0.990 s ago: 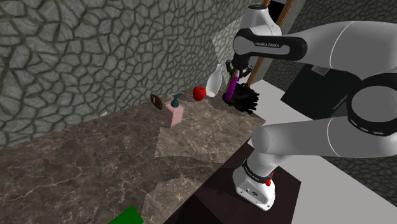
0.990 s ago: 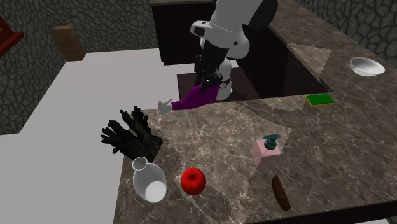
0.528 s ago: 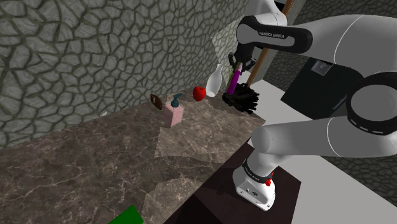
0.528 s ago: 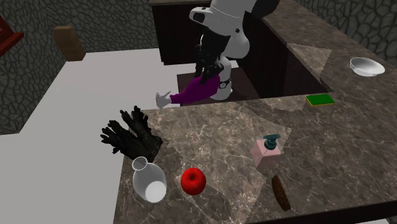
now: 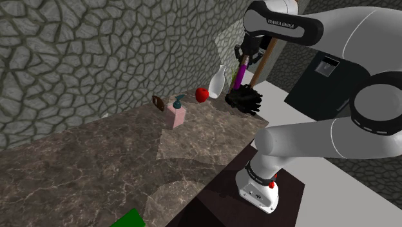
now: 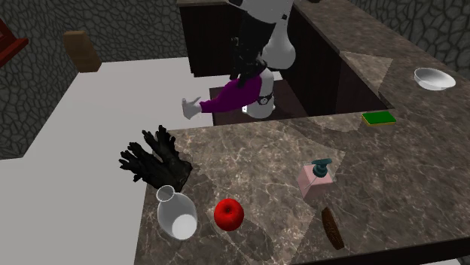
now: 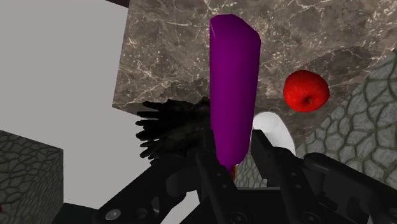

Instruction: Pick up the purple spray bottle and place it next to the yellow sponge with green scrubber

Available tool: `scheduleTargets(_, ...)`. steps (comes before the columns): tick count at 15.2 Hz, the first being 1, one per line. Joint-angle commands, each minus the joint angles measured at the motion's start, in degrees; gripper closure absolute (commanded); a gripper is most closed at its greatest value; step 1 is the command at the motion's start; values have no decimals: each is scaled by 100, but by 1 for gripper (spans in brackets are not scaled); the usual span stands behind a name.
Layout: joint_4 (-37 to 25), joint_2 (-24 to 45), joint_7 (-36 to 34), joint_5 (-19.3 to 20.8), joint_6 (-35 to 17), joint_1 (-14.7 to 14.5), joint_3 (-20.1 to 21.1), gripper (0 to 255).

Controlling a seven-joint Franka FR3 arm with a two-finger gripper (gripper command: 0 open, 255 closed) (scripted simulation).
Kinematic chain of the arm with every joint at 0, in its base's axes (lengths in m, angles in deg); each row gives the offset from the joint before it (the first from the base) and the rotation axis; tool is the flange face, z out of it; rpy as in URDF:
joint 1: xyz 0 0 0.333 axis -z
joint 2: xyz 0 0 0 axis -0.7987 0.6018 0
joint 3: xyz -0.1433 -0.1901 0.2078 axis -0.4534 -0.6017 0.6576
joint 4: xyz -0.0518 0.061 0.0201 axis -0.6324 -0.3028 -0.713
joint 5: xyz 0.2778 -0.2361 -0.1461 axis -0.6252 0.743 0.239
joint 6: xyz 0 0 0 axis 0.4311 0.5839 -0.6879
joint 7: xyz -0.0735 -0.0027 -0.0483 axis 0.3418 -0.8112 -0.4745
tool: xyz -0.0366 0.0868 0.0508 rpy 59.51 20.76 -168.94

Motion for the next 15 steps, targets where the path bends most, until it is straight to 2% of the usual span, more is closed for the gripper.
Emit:
scheduleTargets(1,-177,35,28,0,141,8,0,255)
scheduleTargets(8,3,-563,-713,-449,697,-364,688,255)
scheduleTargets(15,-147,-858,-1526,-967,1243,-693,1454,255)
